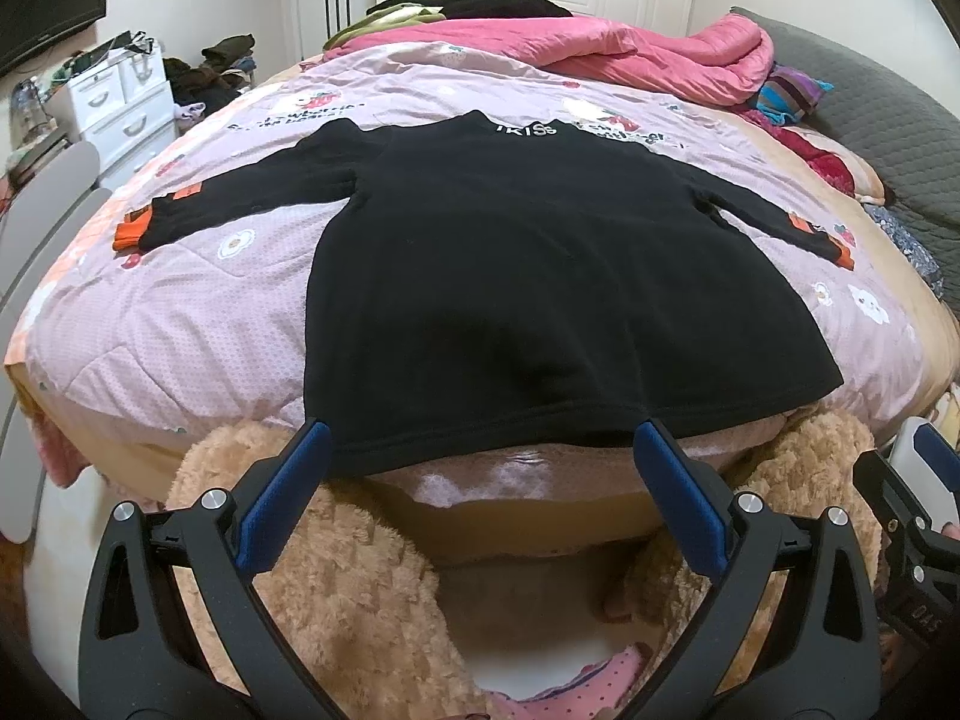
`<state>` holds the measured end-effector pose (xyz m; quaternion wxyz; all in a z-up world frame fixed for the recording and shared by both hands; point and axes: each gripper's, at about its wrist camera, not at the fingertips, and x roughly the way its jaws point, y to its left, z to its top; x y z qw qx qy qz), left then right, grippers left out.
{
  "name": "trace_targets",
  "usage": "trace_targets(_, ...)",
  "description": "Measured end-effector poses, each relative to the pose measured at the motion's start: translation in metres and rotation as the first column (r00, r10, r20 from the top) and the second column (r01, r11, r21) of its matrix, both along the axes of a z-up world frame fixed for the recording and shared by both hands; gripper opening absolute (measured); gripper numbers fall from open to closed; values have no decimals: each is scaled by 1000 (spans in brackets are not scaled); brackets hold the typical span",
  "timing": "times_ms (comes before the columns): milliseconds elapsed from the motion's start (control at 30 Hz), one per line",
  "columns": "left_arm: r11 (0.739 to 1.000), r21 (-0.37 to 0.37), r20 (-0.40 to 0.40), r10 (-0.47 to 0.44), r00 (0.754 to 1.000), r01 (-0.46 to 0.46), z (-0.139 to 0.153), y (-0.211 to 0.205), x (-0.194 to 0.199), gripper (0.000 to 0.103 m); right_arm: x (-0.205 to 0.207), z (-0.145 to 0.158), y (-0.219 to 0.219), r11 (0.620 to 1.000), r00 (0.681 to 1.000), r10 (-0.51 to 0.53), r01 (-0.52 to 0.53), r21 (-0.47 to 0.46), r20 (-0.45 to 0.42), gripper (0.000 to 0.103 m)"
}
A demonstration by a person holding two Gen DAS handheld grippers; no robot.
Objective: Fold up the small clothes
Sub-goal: 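Move both tools forward over the spread black sweater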
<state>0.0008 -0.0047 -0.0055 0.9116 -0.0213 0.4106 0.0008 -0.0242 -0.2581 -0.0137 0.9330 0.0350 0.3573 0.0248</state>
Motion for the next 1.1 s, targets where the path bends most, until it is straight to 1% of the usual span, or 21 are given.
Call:
trace_targets(267, 1000, -1, 3, -1, 1000, 1, 1, -1, 0, 95, 4, 3, -1, 1000, 1000, 4, -4, 13, -6, 99)
trace_targets(367, 1000, -1, 10, -8, 1000, 8, 3, 0, 5, 95, 14, 6, 1, 1000, 1000, 8, -8, 12, -14, 99)
trace_targets(467, 1000, -4, 16, -16, 1000, 16, 7, 1, 16, 95, 22, 12, 4, 1000, 1000, 13, -13, 8, 3, 99)
trace_targets(600, 1000, -8, 4, -14, 1000, 14, 9, 2, 41, 95, 39, 23, 6, 999, 999, 52, -52, 16, 6, 99)
trace_targets(667, 1000, -15, -4, -9, 1000, 9, 9, 3, 53, 95, 49, 29, 5, 999, 999, 50, -51, 5, 19, 99)
trace_targets(733, 1000, -26, -5, 2, 1000, -2, 12, 4, 68, 95, 60, 32, 3, 999, 999, 44, -44, -4, -2, 99)
trace_targets(767, 1000, -28, 0, 2, 1000, -2, 14, 4, 72, 95, 68, 29, 3, 998, 998, 45, -47, -31, -41, 99)
trace_targets(800, 1000, -28, 7, 2, 1000, -2, 16, 3, 79, 95, 73, 31, 1, 999, 999, 37, -38, -22, -35, 99)
trace_targets(867, 1000, -30, 8, 6, 1000, -6, 19, 2, 91, 95, 83, 33, 0, 998, 999, 34, -36, -47, -35, 99)
trace_targets(1000, 1000, -29, 10, 11, 1000, -11, 27, -1, 120, 95, 101, 43, -7, 999, 1000, 29, -29, -23, 5, 99)
trace_targets(1100, 1000, -17, 27, 16, 1000, -16, 35, -3, 138, 95, 120, 46, -13, 1000, 1000, 13, -13, -9, 8, 99)
